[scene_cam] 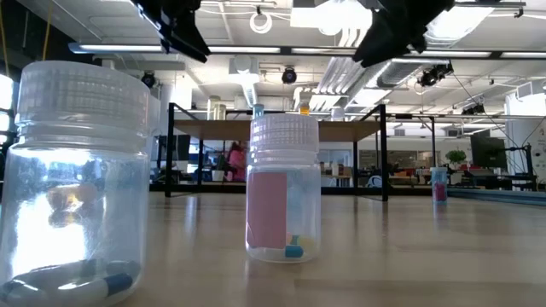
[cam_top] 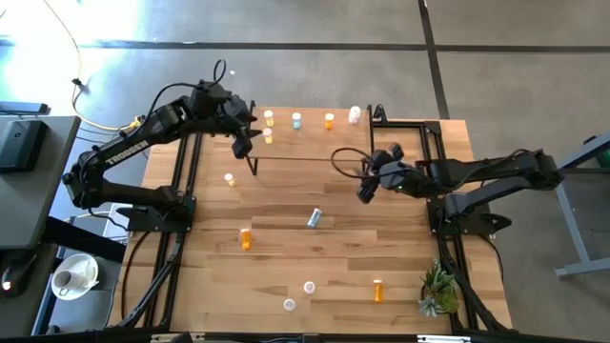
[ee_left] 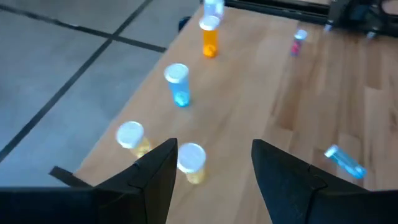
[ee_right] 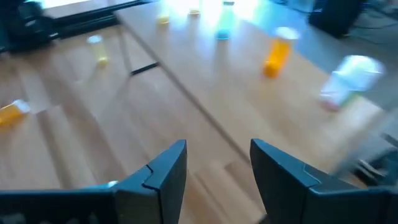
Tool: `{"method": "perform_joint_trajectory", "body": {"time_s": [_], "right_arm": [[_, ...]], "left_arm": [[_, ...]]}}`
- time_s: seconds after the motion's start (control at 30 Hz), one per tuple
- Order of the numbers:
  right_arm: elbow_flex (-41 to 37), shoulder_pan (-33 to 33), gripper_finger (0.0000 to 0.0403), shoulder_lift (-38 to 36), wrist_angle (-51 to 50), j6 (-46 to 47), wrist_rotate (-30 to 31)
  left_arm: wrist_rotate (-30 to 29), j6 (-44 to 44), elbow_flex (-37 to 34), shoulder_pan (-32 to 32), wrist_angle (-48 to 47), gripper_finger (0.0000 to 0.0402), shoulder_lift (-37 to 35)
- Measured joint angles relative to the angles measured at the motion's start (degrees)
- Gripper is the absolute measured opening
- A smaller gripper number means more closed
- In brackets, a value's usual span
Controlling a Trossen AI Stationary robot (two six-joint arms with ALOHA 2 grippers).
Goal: Pick and place medicine bottles onto shelf by color
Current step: Put the top blue pill bottle on the shelf aligned with the other blue pill bottle
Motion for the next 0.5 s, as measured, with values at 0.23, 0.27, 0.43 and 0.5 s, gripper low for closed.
{"method": "perform_joint_trajectory", "body": {"time_s": [0.23, 0.27, 0.43, 0.5], "right_arm": [[0.0, 0.0, 0.0168, -5.4, -10.7, 7.6, 8.0], [-0.1, 0.0, 0.0168, -6.0, -12.1, 9.0, 8.4], [-0.5, 0.0, 0.0168, -6.7, -21.8, 18.1, 8.8], [-0.5, 0.0, 0.0168, -6.4, -26.0, 22.6, 8.1]], "left_arm": [[1.7, -2.0, -9.2, -1.7, 7.4, 0.0197, -3.2], [1.7, -2.5, -10.5, -2.0, 8.6, 0.0197, -3.6], [1.7, -4.8, -16.6, -4.3, 13.2, 0.0197, -5.5], [1.7, -4.9, -19.0, -5.3, 14.5, 0.0197, -6.3]]}}
